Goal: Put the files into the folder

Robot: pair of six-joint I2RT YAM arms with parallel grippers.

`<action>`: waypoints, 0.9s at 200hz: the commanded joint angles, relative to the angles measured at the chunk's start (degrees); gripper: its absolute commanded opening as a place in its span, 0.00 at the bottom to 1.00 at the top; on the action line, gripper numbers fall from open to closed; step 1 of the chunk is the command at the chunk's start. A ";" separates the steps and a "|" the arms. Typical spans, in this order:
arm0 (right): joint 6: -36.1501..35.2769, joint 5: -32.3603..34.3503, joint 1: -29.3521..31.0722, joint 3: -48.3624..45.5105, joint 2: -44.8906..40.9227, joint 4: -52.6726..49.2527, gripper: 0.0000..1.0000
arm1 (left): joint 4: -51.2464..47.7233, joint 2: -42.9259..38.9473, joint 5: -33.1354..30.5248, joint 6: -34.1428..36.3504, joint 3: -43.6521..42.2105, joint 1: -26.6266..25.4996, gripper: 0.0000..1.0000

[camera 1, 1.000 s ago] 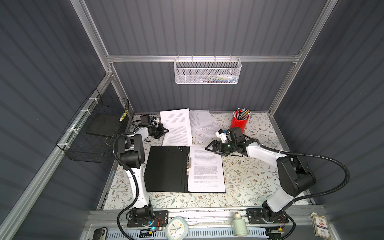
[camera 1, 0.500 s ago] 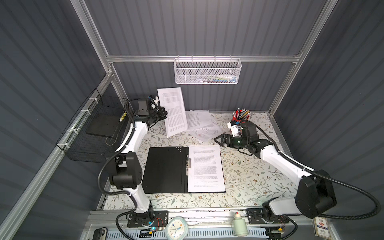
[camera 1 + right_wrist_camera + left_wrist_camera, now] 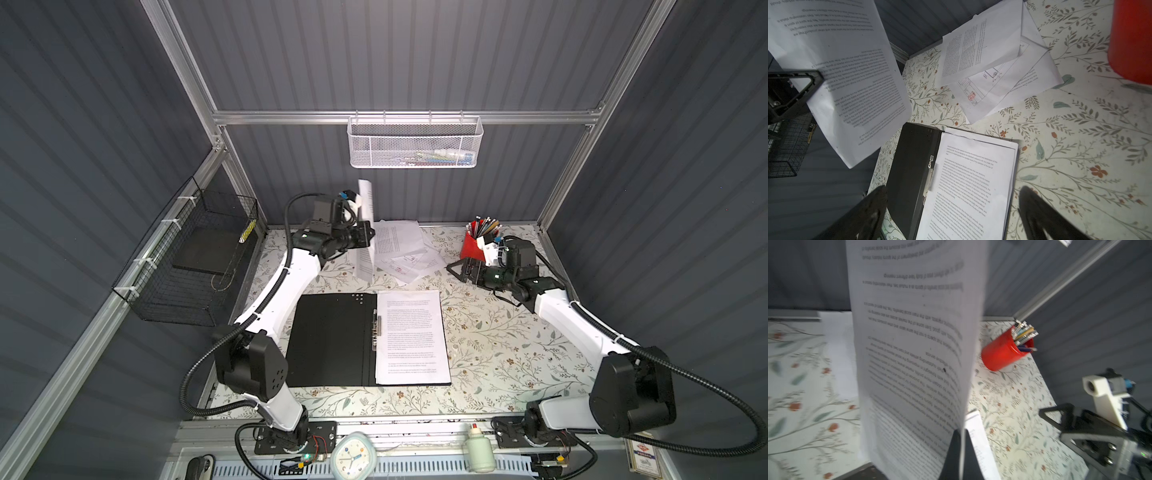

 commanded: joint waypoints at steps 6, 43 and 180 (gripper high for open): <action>1.87 -5.80 -1.66 -2.60 1.63 6.88 0.99 | 0.91 3.59 6.21 -6.13 4.07 -6.76 0.00; 3.16 -11.28 -2.76 -4.09 1.45 14.96 0.99 | 3.97 3.70 12.04 -12.72 7.87 -11.41 0.00; 39.17 -31.16 -0.31 2.91 17.89 71.07 0.67 | 50.77 7.21 38.51 -47.80 -15.11 -0.23 0.00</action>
